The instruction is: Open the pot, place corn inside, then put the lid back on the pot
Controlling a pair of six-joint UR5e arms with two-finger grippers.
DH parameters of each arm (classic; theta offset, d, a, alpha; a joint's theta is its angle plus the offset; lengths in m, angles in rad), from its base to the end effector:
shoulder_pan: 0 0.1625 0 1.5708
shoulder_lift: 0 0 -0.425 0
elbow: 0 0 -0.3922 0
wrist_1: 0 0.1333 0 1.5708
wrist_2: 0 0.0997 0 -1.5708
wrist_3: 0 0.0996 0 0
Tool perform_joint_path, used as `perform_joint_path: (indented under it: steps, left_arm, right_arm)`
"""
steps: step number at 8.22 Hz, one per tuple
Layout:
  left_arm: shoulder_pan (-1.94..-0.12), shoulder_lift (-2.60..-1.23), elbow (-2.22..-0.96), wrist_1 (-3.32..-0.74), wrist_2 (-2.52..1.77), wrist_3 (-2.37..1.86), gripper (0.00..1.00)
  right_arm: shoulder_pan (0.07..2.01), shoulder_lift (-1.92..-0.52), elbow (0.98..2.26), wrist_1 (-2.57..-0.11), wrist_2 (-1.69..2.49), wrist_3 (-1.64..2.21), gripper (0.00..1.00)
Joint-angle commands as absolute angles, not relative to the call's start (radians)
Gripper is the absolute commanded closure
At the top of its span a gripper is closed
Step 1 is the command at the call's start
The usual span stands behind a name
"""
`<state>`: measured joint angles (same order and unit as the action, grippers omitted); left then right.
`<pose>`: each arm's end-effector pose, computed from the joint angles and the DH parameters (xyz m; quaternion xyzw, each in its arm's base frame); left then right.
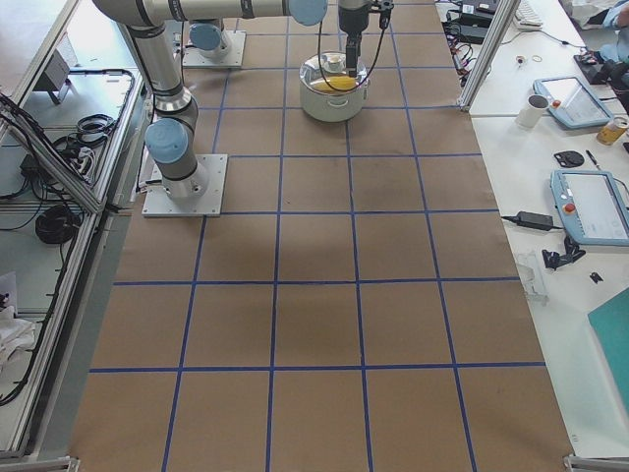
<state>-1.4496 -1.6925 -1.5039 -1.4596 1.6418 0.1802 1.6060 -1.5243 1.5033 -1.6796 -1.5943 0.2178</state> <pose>-0.0590 -0.5596 0.4693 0.0285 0.9986 -0.0225 0.0393 0.1493 -0.5187 0.5094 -0.0917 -0.9936 0.0658 0.0035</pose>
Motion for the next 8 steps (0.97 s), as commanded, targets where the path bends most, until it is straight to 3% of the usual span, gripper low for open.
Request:
perform_joint_path:
  steps: [1,8]
  left_arm:
    - [-1.448,-1.692,-1.503,-1.459,1.643,0.181,0.00]
    - [-1.448,-1.684,-1.506,-1.453,1.641,0.179,0.00]
  right_arm:
    - [1.606,-1.546,1.505,-1.678,-1.597,0.218,0.00]
    - [1.608,-1.548,1.506,-1.660,-1.592,0.218,0.00]
